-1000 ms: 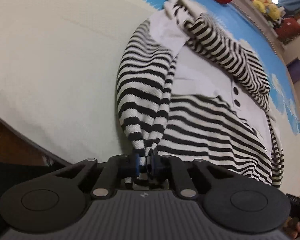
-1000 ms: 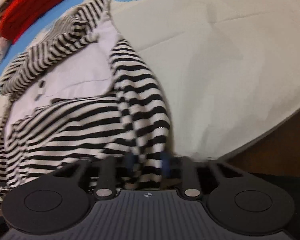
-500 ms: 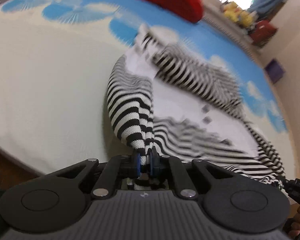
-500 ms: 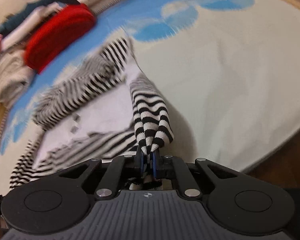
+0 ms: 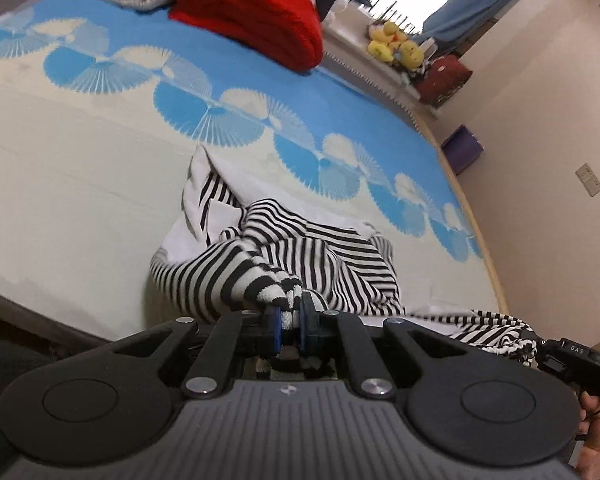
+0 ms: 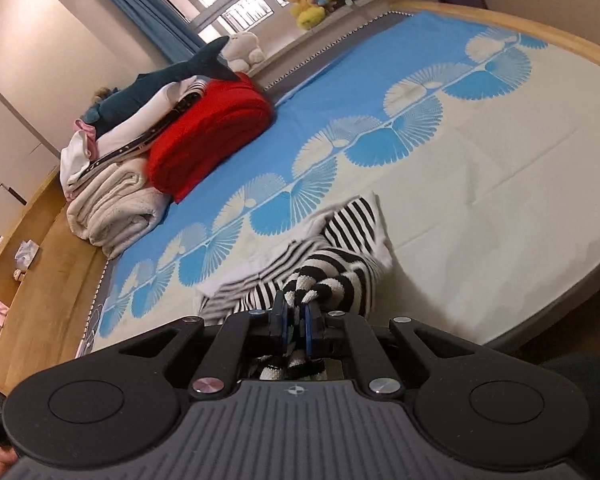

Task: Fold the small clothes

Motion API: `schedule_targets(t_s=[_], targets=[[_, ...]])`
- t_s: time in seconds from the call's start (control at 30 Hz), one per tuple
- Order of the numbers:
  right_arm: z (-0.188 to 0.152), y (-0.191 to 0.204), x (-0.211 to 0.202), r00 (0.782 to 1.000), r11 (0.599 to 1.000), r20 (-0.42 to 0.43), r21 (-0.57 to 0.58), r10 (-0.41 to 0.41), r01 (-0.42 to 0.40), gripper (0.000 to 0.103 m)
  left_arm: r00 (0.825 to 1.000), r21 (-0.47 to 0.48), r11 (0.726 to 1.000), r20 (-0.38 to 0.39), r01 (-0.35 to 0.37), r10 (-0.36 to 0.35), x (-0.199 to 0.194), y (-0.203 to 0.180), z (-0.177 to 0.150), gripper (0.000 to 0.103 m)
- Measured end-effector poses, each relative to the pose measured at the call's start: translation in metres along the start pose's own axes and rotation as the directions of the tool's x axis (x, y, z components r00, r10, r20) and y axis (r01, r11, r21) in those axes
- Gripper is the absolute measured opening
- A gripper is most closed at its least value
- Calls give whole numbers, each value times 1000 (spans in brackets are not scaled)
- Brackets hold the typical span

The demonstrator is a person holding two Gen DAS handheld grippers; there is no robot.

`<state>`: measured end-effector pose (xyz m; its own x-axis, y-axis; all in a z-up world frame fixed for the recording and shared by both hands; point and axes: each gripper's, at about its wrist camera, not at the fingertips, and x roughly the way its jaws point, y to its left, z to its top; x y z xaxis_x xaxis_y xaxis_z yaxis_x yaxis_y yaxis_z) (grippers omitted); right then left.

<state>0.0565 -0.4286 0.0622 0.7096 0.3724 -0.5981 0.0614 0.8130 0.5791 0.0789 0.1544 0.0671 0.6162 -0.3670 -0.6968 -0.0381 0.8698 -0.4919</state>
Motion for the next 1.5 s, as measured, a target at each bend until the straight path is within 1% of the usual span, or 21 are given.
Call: schedule_targets(t_s=[0.07, 0.17, 0.37, 0.43, 0.47, 0.5, 0.53, 0.6, 0.63, 0.7, 0.77, 0.8, 0.87, 0.93, 1.0, 1.07, 1.2, 1.37, 1.43, 1.47, 1.5], targets=[[9, -3, 23, 999, 1000, -22, -4, -28, 28, 7, 999, 13, 1000, -22, -24, 24, 20, 2, 8, 9], [27, -7, 65, 997, 998, -59, 10, -54, 55, 7, 997, -37, 999, -63, -37, 35, 65, 17, 34, 9], [87, -1, 191, 984, 993, -135, -4, -114, 115, 8, 988, -168, 981, -136, -95, 73, 177, 60, 109, 9], [101, -3, 233, 977, 991, -170, 5, -131, 134, 14, 986, -261, 960, -153, -100, 61, 212, 82, 128, 13], [108, -10, 250, 974, 989, -180, 32, -138, 146, 19, 987, -315, 943, -152, -103, 57, 224, 95, 134, 19], [113, -17, 257, 974, 982, -157, 74, -162, 175, 21, 989, -367, 925, -143, -99, 49, 232, 107, 138, 27], [117, -24, 259, 977, 974, -117, 118, -180, 193, 24, 991, -404, 910, -126, -92, 44, 235, 117, 139, 30], [119, -35, 255, 985, 976, -52, 138, -162, 168, 26, 996, -459, 886, -88, -66, 28, 228, 128, 145, 31], [118, -36, 256, 982, 974, -68, 128, -178, 186, 29, 999, -446, 895, -42, -24, 6, 220, 127, 149, 34], [118, -30, 253, 983, 983, -64, 61, -172, 176, 30, 1000, -346, 938, 9, 11, -8, 207, 115, 155, 55], [114, -18, 254, 983, 984, -78, -79, -165, 159, 38, 1000, -205, 979, 0, 1, -1, 204, 101, 156, 58], [110, -10, 256, 982, 974, -86, -170, -168, 152, 42, 1000, -142, 990, -19, -10, 8, 206, 95, 154, 58], [98, 2, 261, 977, 931, -98, -335, -190, 147, 45, 996, -13, 999, -72, -45, 44, 213, 85, 145, 58], [82, 13, 264, 969, 863, -91, -479, -231, 161, 47, 990, 120, 990, -109, -75, 89, 220, 76, 135, 59], [70, 18, 266, 965, 806, -73, -568, -251, 166, 52, 987, 195, 977, -120, -83, 108, 222, 73, 123, 68], [59, 20, 270, 958, 755, -51, -629, -282, 188, 52, 981, 240, 963, -114, -124, 155, 222, 73, 111, 70], [42, 29, 279, 959, 660, -8, -727, -284, 190, 52, 970, 293, 940, -111, -177, 217, 238, 70, 105, 70], [40, 33, 300, 957, 606, 22, -769, -290, 202, 53, 960, 353, 910, -89, -217, 264, 262, 56, 107, 70], [39, 35, 308, 959, 582, 18, -792, -284, 187, 49, 966, 355, 911, -69, -210, 250, 270, 49, 111, 69], [39, 37, 311, 961, 570, 16, -802, -275, 177, 46, 969, 357, 912, -66, -200, 239, 271, 46, 113, 66], [40, 40, 313, 964, 565, 22, -806, -264, 174, 35, 972, 361, 914, -69, -185, 224, 275, 43, 115, 46]])
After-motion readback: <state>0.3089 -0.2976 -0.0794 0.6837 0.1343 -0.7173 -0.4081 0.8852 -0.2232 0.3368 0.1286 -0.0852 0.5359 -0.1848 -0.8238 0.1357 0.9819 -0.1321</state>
